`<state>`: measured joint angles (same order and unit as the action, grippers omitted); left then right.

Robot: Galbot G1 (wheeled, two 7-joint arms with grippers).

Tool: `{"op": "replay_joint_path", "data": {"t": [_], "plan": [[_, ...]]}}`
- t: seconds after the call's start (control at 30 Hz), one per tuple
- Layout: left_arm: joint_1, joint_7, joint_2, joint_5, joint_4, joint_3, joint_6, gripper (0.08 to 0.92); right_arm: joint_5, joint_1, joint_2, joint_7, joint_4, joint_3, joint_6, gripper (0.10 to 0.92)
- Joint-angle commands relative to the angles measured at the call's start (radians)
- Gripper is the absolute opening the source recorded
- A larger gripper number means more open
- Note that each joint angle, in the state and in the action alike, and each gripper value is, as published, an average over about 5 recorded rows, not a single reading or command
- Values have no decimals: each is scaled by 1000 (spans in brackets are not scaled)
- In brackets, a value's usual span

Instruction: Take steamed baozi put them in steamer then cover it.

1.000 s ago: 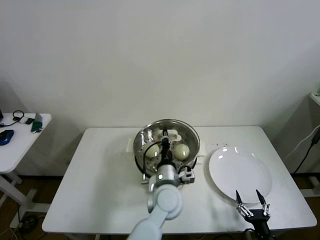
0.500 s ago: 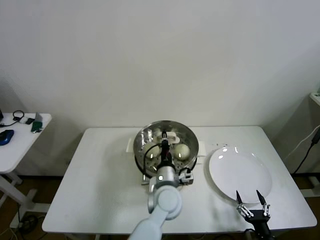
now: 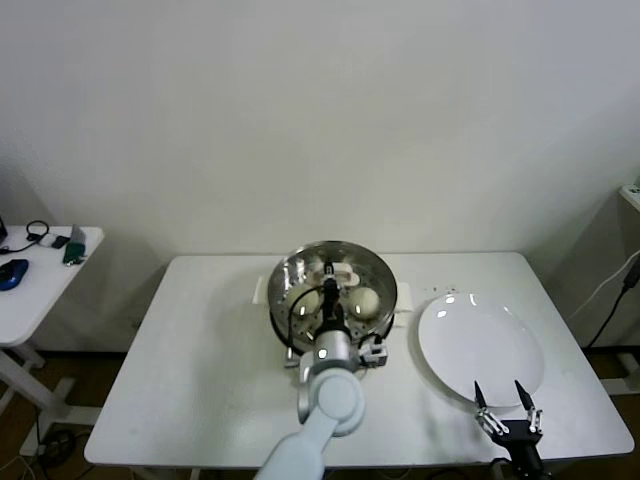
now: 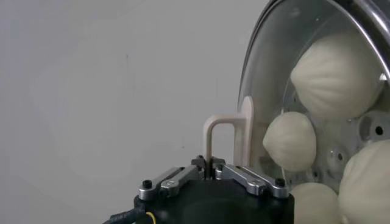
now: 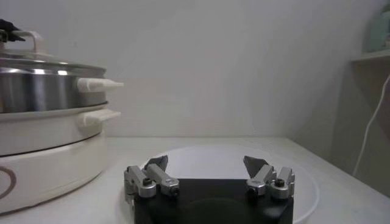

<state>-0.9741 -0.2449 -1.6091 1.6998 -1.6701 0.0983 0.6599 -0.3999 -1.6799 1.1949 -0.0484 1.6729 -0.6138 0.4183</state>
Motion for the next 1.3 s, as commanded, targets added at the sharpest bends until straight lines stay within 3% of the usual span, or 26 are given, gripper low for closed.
{"op": "replay_joint_path", "data": {"t": [0.03,0.17,0.37,0.8,0.93,1.07,1.3], "plan": [[-4,-9,-49,-21,-14,11,1,138,-1,0,-1,-4,2,0,-1,823],[-3,-20,-49,-46,-37,27,5,180,-2,0,-3,-4,2,0,-4,823],[9,-51,-29,-102,-92,62,16,351,-2,-4,-10,-6,3,-1,-10,823],[-50,-43,182,-258,-247,36,19,724,-3,-5,-6,-3,18,2,-28,823],[-106,21,287,-375,-319,-12,9,808,-9,-7,2,7,30,6,-26,823],[-181,162,385,-591,-386,-105,-82,822,-28,-14,4,40,61,10,-19,823],[-283,391,448,-1256,-449,-381,-317,823,-23,-30,-16,78,123,12,-11,823]]}}
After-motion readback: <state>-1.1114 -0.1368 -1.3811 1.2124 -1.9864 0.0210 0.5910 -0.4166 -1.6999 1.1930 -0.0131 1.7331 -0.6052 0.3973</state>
